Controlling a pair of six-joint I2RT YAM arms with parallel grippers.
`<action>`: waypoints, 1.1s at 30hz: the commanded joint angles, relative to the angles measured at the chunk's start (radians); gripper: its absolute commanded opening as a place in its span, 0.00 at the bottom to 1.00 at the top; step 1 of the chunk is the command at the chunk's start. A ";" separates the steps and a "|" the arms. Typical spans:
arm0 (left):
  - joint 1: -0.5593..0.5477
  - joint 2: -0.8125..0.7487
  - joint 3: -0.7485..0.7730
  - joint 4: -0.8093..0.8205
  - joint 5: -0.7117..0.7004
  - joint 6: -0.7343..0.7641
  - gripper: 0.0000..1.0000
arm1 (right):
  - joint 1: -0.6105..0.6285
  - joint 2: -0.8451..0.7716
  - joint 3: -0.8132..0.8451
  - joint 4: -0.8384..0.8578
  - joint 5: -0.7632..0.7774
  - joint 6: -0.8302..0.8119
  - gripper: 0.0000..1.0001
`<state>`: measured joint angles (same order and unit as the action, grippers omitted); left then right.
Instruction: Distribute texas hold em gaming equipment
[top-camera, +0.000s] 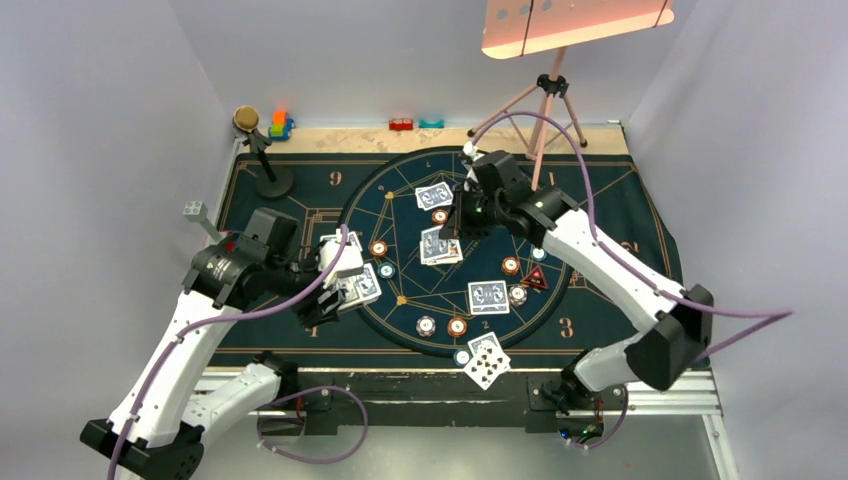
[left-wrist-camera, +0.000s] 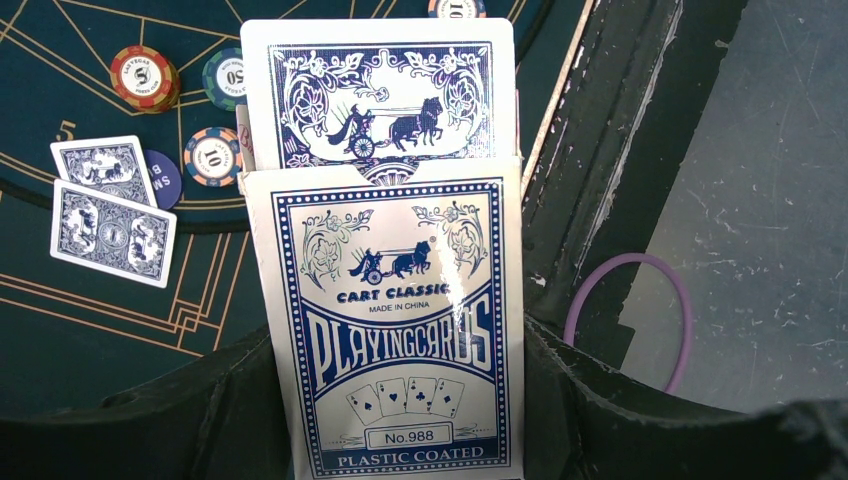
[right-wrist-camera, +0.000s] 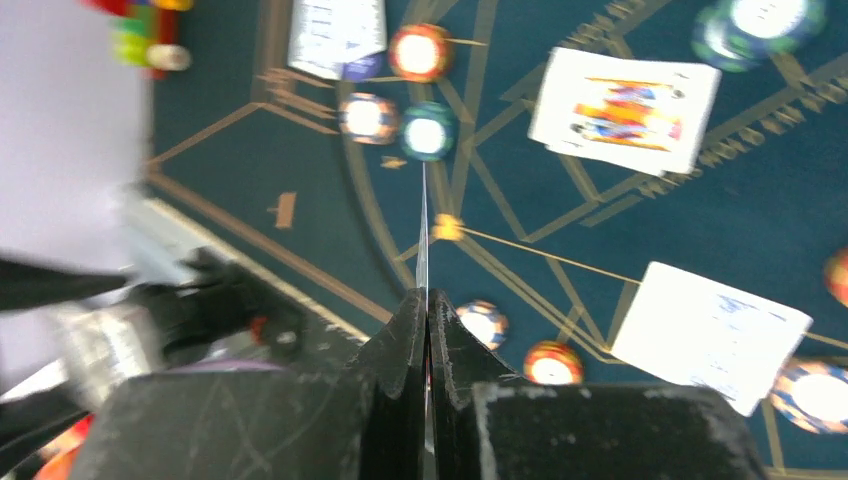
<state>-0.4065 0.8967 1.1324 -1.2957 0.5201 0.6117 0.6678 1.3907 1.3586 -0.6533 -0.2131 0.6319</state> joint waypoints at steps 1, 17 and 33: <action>0.001 -0.017 0.016 0.021 0.027 -0.004 0.00 | -0.004 0.063 0.049 -0.197 0.300 -0.050 0.00; 0.001 -0.018 0.009 0.022 0.026 -0.003 0.00 | 0.022 0.481 0.298 -0.525 0.994 0.136 0.00; 0.001 -0.028 0.017 0.000 0.014 0.002 0.00 | 0.128 0.797 0.570 -0.543 0.955 0.137 0.00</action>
<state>-0.4065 0.8833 1.1324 -1.3037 0.5198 0.6121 0.7795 2.1651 1.8465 -1.1942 0.7414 0.7582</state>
